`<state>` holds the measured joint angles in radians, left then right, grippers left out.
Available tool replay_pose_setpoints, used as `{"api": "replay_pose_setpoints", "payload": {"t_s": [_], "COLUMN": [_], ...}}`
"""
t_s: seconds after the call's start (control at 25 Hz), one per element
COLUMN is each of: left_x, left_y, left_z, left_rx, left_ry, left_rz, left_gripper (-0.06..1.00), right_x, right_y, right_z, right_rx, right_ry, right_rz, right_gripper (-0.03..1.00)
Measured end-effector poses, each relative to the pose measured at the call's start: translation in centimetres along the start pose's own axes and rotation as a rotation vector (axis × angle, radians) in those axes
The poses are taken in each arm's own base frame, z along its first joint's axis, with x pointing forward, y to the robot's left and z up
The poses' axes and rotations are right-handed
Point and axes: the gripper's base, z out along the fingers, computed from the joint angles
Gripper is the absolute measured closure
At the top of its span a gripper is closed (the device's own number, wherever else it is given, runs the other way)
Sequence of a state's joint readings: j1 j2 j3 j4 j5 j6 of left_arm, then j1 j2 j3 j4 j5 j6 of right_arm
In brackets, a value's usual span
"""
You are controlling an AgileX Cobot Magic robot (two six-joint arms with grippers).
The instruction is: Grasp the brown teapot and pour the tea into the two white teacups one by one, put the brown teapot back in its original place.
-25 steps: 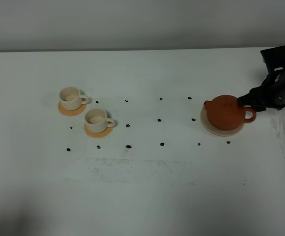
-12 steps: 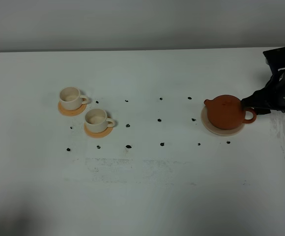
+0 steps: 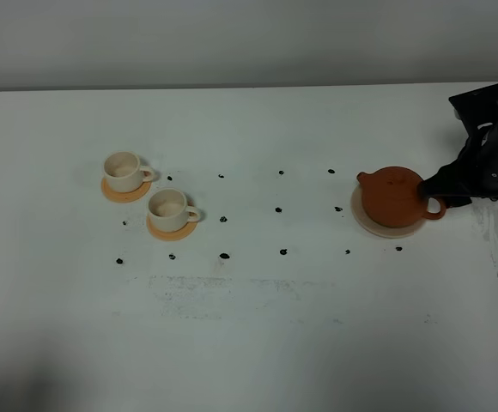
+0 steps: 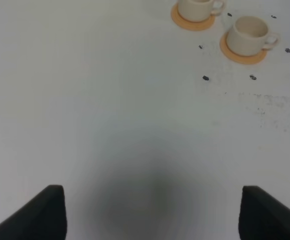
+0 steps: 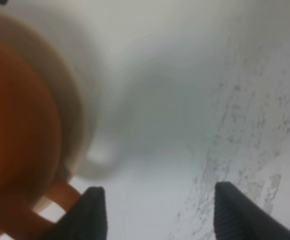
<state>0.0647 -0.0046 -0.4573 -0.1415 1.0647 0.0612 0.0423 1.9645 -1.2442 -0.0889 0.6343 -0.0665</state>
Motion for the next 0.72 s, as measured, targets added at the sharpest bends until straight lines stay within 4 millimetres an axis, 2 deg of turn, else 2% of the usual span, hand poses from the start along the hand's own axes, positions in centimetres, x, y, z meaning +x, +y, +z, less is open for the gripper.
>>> {"api": "replay_pose_setpoints", "payload": {"t_s": [0.72], "left_x": [0.0], "left_y": [0.0], "left_z": [0.0], "left_rx": [0.0], "left_ry": [0.0], "left_rz": [0.0], "left_gripper": [0.27], "right_x": [0.7], "right_y": [0.77], "right_z": [-0.49], "right_rx": [-0.049], "right_ry": [0.081], "right_rz": [0.023], "right_gripper": [0.5]}}
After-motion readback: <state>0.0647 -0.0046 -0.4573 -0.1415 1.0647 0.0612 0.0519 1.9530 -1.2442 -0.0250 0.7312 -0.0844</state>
